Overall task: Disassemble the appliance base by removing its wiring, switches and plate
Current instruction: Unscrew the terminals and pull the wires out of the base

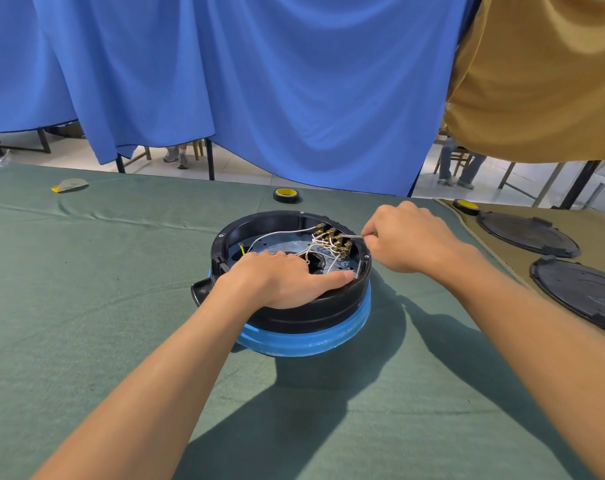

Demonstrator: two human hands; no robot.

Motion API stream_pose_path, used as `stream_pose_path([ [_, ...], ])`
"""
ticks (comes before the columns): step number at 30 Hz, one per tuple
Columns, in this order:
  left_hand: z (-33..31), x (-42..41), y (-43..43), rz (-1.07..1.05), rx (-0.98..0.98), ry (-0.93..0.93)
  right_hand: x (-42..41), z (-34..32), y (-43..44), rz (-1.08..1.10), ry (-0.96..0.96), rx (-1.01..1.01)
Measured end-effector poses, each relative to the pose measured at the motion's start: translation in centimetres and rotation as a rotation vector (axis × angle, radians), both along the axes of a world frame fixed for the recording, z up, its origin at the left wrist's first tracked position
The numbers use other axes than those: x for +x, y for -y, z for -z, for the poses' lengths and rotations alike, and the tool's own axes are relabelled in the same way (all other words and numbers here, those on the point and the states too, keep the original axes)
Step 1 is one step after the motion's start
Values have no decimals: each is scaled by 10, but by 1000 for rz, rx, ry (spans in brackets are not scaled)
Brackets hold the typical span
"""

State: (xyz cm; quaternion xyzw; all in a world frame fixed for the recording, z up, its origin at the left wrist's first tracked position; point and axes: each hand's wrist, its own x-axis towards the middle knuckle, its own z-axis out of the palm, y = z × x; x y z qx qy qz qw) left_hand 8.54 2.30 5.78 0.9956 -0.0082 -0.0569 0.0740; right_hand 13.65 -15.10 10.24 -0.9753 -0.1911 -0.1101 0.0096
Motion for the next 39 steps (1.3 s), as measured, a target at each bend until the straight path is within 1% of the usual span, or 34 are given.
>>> stream_pose_path([
  [5,3,2,-3,-23,65,-44,1,-6,-7,-8,26,-87],
  [8,2,-1,-2,1,60,10,-4,-11,-16,2,55,-158],
  [11,3,1,-3,-6,51,3,-7,-16,-24,-13,89,-226],
  [13,3,1,-3,-9,59,-1,-3,-25,-28,-17,44,-239],
  [17,2,0,-2,8,45,8,28,-50,-21,-5,-280,-160],
  [21,0,-1,-2,12,55,-7,53,-57,2,93,-708,179],
  [23,0,-1,-1,19,60,2,59,-51,13,136,-840,308],
  [25,1,-1,-2,20,57,3,60,-42,20,141,-904,408],
  [27,1,-1,-2,17,51,3,58,-35,23,121,-884,468],
  [28,1,-1,-2,19,50,10,56,-32,24,99,-834,469],
  [30,1,-1,-3,20,44,22,50,-28,21,33,-654,409],
  [31,1,-1,-3,20,41,25,47,-25,19,-1,-533,331],
  [33,2,0,-2,17,41,20,41,-19,13,-66,-303,114],
  [35,1,0,-2,15,42,8,37,-12,10,-135,-143,-40],
  [37,1,0,-2,11,42,1,37,-10,11,-197,-73,-96],
  [39,1,-1,-2,10,40,0,40,-15,16,-244,-109,-98],
])
